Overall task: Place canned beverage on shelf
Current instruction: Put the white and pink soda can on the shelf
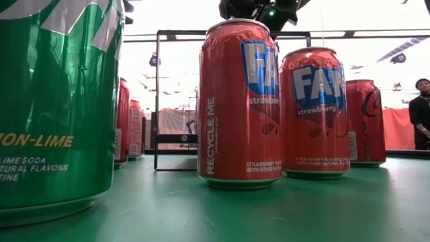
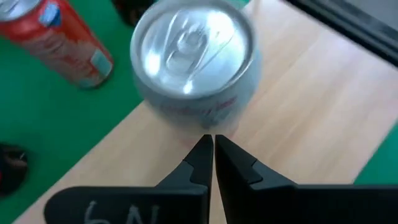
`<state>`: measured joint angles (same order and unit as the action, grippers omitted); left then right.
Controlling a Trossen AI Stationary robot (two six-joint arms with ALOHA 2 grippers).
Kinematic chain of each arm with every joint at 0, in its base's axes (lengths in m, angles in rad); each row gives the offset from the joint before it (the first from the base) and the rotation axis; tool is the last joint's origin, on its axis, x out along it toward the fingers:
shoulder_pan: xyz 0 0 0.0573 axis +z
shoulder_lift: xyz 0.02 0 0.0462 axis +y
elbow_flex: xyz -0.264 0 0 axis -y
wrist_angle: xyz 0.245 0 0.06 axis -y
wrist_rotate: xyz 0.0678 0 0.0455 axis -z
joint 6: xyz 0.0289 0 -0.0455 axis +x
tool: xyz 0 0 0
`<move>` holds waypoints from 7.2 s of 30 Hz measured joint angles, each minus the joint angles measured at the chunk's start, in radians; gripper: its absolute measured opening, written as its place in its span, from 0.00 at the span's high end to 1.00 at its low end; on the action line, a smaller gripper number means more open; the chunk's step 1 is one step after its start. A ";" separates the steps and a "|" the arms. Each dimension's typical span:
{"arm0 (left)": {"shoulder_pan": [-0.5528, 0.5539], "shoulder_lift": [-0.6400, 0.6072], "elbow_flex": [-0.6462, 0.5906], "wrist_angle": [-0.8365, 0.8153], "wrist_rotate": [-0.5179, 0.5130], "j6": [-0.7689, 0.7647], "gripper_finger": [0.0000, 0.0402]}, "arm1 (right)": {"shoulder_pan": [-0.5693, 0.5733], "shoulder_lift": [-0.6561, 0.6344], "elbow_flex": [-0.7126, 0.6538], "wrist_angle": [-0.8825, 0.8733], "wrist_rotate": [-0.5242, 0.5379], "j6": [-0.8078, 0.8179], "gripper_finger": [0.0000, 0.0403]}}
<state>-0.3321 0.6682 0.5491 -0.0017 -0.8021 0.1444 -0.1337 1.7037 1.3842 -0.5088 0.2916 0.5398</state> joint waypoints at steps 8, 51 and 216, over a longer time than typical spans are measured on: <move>0.000 0.000 0.000 0.001 0.000 0.000 0.06 | 0.000 0.006 0.002 0.014 -0.037 -0.032 0.98; 0.000 0.000 0.000 0.000 0.000 0.003 0.06 | -0.070 0.034 0.003 0.260 -0.077 -0.228 0.98; 0.543 0.013 -0.098 0.324 0.783 0.037 1.00 | -0.134 0.134 0.280 0.029 -0.083 -0.571 0.98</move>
<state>0.2111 0.6811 0.4511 0.3222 -0.0189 0.1811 -0.2672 1.8377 1.6642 -0.4799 0.2091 -0.0312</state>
